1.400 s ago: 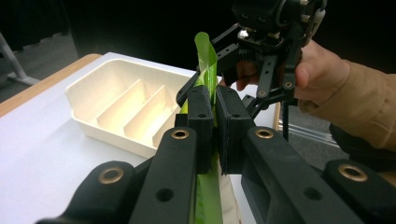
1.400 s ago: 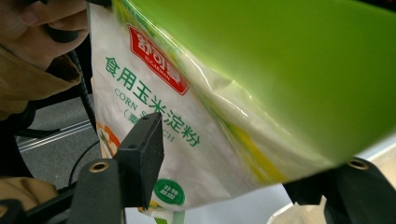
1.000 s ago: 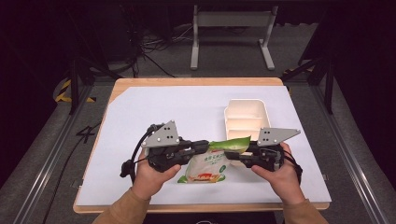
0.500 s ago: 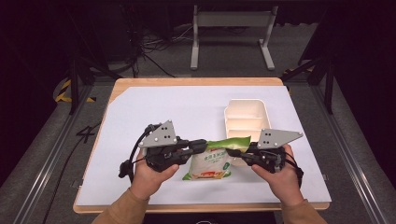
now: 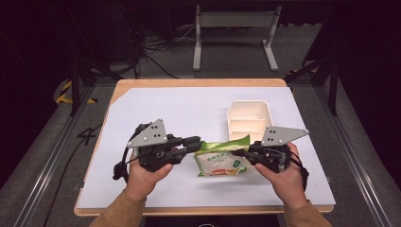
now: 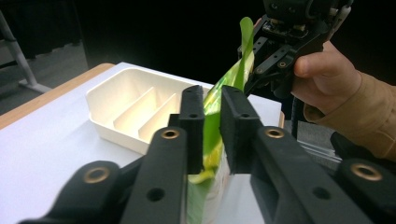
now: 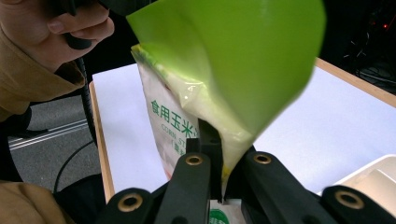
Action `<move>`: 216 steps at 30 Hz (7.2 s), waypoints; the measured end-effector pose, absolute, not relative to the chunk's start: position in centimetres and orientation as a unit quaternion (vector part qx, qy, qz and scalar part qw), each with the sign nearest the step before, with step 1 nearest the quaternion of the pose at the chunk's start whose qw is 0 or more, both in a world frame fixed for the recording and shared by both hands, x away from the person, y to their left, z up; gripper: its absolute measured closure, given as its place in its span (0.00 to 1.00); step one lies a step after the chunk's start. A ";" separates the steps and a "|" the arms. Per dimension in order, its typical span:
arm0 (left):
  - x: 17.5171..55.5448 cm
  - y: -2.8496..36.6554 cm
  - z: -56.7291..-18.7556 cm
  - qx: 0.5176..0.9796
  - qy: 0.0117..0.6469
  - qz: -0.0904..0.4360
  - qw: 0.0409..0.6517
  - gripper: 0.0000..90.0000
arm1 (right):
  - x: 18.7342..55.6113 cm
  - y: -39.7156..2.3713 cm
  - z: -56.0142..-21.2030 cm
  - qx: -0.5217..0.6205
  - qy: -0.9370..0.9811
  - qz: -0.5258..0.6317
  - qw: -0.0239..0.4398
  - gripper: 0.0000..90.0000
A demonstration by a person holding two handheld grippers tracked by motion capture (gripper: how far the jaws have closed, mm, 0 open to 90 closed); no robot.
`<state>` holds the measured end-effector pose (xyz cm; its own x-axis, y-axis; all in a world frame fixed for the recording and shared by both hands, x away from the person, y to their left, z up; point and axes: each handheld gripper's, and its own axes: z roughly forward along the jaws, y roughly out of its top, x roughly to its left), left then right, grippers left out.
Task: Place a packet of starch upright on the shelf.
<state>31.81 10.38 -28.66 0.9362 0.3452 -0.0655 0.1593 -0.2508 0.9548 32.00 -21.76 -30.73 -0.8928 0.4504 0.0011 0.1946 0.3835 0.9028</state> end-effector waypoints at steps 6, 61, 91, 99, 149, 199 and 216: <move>31.8 11.3 -28.4 0.780 0.174 0.100 0.593 0.74 | 31.9 -21.5 -29.2 0.207 0.817 0.522 0.129 0.99; 37.0 16.9 -31.4 0.774 0.316 0.155 0.526 0.33 | 38.4 -26.5 -23.9 0.230 0.799 0.498 0.246 0.99; 36.4 19.0 -32.1 0.766 0.341 0.151 0.524 0.31 | 43.0 -28.6 -26.8 0.211 0.795 0.515 0.242 0.99; 36.2 19.6 -32.3 0.763 0.346 0.153 0.524 0.31 | 44.0 -28.6 -27.7 0.204 0.801 0.511 0.236 0.99; 36.5 19.9 -32.8 0.764 0.353 0.144 0.520 0.31 | 44.8 -29.5 -32.6 0.243 0.782 0.544 0.182 0.99; 37.3 19.7 -33.7 0.773 0.350 0.129 0.512 0.25 | 42.8 -33.0 -33.9 0.357 0.747 0.529 0.186 0.50; 35.4 22.4 -34.3 0.758 0.360 0.152 0.521 0.26 | 39.5 -34.7 -32.0 0.365 0.746 0.498 0.248 0.34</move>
<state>35.44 22.38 -34.30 0.6944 0.7048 -0.1451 0.3878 -0.1967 0.9005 39.48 -34.66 -31.97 -0.6103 0.7922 -0.0069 0.2977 0.2374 0.9247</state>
